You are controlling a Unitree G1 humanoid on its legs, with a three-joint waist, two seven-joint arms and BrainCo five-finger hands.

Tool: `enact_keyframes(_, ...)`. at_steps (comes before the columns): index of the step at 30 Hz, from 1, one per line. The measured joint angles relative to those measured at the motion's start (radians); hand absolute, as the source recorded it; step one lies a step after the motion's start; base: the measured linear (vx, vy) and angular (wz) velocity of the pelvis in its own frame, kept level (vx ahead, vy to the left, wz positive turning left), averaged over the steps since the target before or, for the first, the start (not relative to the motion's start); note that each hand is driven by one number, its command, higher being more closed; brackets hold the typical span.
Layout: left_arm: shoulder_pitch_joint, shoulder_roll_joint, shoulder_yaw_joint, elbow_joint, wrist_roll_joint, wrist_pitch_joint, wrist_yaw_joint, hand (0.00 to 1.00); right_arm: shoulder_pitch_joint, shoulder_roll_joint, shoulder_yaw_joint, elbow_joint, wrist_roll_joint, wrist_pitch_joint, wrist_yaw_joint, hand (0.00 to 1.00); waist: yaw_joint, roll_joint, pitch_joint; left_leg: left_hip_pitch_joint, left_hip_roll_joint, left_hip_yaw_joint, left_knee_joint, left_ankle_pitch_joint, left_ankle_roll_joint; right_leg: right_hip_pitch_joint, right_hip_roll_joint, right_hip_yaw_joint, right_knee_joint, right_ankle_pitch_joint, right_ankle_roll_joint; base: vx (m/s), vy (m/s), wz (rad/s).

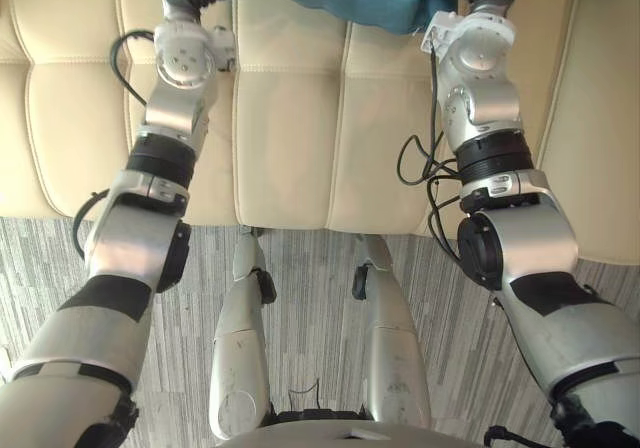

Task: Pick up cushions and gather them together orderly.

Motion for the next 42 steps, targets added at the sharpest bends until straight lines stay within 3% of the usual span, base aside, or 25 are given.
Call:
enact_keyframes(12,0.060,-0.037,0.059,-0.014,-0.025,0.003,0.031,0.00,0.045,0.013,-0.025,-0.007,0.071,-0.011,-0.005,0.00,-0.006,0.001,0.004,0.016,0.008,0.008,0.000,-0.004,-0.006,-0.033,0.005,0.019,0.094,-0.049,-0.014,0.00,-0.016,-0.01)
enact_keyframes(18,0.139,-0.029,0.077,-0.101,-0.025,0.005,0.028,0.00,0.174,0.005,-0.093,-0.134,0.081,-0.026,-0.004,0.00,0.000,0.000,0.004,0.043,0.006,-0.001,0.000,-0.005,-0.006,-0.023,0.000,0.016,0.146,-0.078,-0.013,-0.04,-0.087,0.06)
enact_keyframes(22,0.222,0.008,0.096,-0.166,0.027,0.011,0.023,0.00,0.316,-0.009,-0.114,-0.242,0.082,-0.046,0.008,0.00,-0.001,-0.001,0.004,0.089,0.004,-0.013,0.010,-0.013,-0.007,0.021,-0.006,0.007,0.177,-0.107,-0.011,-0.04,-0.127,0.11)
enact_keyframes(26,0.358,0.073,0.144,-0.281,0.104,0.009,0.016,0.00,0.509,-0.053,-0.131,-0.358,0.077,-0.068,0.063,0.00,0.004,-0.003,0.003,0.126,0.014,-0.034,0.096,-0.071,-0.007,0.097,-0.009,-0.009,0.206,-0.146,-0.012,-0.04,-0.153,0.12)
enact_keyframes(32,0.678,0.123,0.255,-0.465,0.210,0.003,-0.006,0.00,0.909,-0.012,-0.143,-0.558,0.057,-0.087,0.151,0.00,0.023,-0.024,-0.001,0.230,0.036,-0.042,0.230,-0.172,-0.009,0.254,-0.006,-0.015,0.223,-0.198,-0.007,0.00,-0.097,0.00)
enact_keyframes(36,0.955,0.061,0.268,-0.573,0.291,0.002,-0.060,0.00,1.188,0.101,-0.146,-0.678,-0.050,-0.089,0.225,0.00,0.027,-0.065,-0.031,0.339,0.042,-0.057,0.287,-0.246,-0.023,0.390,-0.013,-0.038,0.236,-0.251,-0.010,0.08,-0.043,0.10)
enact_keyframes(38,1.112,-0.009,0.287,-0.590,0.296,0.002,-0.087,0.00,1.324,0.174,-0.147,-0.668,-0.106,-0.088,0.249,0.00,0.034,-0.093,-0.101,0.382,0.040,-0.056,0.271,-0.264,-0.033,0.437,-0.013,-0.043,0.212,-0.271,-0.005,0.11,-0.035,0.03)
enact_keyframes(42,1.287,-0.124,0.290,-0.455,0.239,-0.001,-0.162,0.00,1.423,0.247,-0.151,-0.457,-0.179,-0.079,0.314,0.00,0.029,-0.101,-0.198,0.460,0.015,-0.063,0.205,-0.262,-0.034,0.532,-0.019,-0.057,0.120,-0.256,0.005,0.12,-0.001,0.07)
